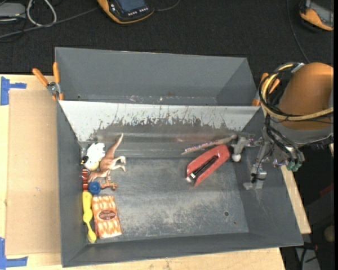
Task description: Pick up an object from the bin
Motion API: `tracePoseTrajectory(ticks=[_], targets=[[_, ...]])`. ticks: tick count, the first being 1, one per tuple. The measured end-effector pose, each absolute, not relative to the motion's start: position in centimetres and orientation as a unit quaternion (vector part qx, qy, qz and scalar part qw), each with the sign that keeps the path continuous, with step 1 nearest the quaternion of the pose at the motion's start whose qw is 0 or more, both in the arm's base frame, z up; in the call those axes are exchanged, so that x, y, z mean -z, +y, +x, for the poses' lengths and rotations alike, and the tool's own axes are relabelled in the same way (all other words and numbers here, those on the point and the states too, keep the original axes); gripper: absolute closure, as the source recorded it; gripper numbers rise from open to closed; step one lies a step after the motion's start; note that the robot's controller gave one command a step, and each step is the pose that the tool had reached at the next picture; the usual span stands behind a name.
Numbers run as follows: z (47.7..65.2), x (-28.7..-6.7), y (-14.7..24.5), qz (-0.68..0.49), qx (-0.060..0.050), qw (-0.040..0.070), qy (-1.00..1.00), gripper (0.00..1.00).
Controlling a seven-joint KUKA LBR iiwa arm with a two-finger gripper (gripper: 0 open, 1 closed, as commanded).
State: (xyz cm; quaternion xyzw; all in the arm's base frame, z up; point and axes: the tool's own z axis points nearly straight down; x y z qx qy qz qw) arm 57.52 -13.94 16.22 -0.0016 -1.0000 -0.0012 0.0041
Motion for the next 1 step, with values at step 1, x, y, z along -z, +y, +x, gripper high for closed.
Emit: tracePoseTrajectory(ticks=[1], targets=[[57.71,-16.69,-13.89,0.001,0.000,0.000,-1.000,0.00]])
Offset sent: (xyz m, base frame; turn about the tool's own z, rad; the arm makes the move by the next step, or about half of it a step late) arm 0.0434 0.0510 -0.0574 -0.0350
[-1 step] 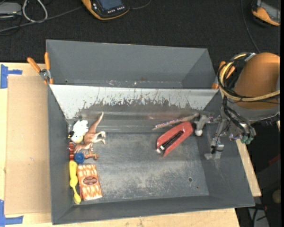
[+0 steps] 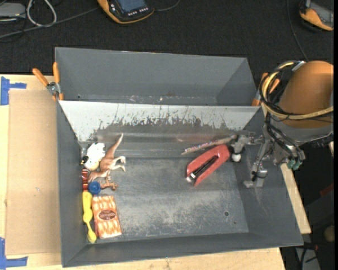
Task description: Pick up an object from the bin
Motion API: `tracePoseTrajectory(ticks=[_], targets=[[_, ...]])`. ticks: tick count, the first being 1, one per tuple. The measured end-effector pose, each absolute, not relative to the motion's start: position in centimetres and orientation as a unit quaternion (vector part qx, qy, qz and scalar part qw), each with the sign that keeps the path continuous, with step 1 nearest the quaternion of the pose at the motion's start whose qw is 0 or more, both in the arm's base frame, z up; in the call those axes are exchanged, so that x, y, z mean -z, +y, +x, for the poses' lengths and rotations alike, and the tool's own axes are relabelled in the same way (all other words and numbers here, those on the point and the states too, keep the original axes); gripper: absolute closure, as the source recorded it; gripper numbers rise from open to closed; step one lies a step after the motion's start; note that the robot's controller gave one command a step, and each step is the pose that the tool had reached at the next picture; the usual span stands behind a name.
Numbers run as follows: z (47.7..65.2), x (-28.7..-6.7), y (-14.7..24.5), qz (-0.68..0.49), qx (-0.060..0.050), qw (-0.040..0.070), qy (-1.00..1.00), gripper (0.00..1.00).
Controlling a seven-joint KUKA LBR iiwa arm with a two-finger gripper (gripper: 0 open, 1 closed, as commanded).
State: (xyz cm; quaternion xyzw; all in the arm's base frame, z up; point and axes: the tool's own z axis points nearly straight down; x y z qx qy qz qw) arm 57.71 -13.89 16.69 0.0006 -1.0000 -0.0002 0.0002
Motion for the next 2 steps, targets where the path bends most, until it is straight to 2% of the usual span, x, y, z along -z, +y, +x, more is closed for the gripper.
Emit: tracePoseTrajectory(ticks=[1,2], targets=[[61.97,-10.03,-8.39,0.018,0.002,0.000,-1.000,0.00],[62.01,-9.59,-8.31,-0.001,-0.001,-0.003,-1.000,0.00]])
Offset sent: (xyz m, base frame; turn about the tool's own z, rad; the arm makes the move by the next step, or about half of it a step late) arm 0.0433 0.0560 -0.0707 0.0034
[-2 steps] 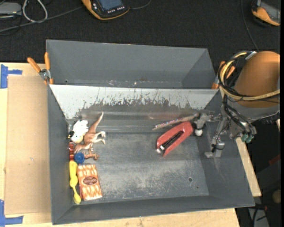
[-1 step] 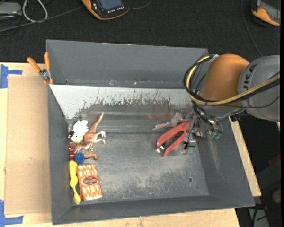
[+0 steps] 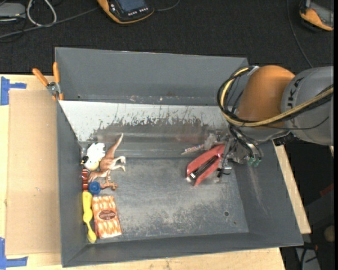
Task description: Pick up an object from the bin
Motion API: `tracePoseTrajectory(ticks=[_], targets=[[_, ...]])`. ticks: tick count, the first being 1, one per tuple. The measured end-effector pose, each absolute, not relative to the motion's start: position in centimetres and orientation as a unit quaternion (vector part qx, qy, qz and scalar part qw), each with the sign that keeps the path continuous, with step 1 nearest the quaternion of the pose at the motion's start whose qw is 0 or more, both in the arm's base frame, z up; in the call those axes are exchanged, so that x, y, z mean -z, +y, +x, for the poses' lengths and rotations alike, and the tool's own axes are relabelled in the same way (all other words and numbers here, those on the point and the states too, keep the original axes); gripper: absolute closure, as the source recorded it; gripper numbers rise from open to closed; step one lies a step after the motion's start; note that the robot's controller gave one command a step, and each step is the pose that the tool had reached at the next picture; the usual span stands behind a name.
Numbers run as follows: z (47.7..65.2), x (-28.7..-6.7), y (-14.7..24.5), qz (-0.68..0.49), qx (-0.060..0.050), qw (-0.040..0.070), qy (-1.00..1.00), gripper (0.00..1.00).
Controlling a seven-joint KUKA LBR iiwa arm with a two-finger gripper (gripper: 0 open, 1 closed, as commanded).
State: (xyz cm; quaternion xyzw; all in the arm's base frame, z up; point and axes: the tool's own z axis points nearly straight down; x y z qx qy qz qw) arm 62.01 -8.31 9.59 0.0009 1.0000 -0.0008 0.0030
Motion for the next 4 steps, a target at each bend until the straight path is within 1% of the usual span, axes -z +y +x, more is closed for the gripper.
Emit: tracePoseTrajectory(ticks=[1,2,3,4], targets=[[61.8,-7.3,-7.9,0.066,-0.001,0.000,0.998,0.00],[61.8,-7.2,-6.3,0.071,0.000,0.003,0.998,1.00],[61.8,-7.2,-6.3,0.070,0.000,0.003,0.998,1.00],[61.4,-12.6,-6.0,0.071,0.000,-0.001,0.998,1.00]])
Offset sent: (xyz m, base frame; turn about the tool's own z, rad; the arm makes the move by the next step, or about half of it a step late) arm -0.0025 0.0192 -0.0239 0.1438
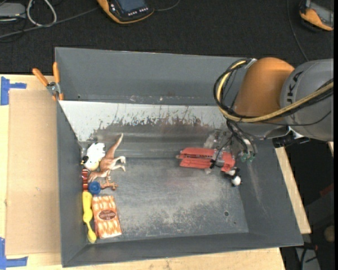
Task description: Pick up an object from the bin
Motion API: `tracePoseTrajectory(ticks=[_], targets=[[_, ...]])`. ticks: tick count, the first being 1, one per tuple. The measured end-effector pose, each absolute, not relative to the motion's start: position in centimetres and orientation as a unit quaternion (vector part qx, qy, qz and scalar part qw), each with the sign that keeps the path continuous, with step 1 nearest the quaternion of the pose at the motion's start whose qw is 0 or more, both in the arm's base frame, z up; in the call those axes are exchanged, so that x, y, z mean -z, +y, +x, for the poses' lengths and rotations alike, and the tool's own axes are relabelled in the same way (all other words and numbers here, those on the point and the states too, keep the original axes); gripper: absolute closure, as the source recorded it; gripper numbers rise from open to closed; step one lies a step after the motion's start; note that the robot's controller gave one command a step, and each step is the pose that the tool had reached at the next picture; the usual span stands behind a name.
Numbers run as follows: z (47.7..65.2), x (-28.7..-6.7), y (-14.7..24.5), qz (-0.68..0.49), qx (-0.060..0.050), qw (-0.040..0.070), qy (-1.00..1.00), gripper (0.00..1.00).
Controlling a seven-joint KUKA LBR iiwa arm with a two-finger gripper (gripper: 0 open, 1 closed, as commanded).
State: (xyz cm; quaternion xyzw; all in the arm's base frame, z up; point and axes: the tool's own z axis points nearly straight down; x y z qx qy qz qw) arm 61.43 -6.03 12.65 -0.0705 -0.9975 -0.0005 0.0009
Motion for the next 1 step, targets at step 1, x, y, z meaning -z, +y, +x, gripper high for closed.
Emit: tracePoseTrajectory(ticks=[1], targets=[[60.34,-20.17,-6.52,-0.092,0.000,0.001,-0.996,1.00]])
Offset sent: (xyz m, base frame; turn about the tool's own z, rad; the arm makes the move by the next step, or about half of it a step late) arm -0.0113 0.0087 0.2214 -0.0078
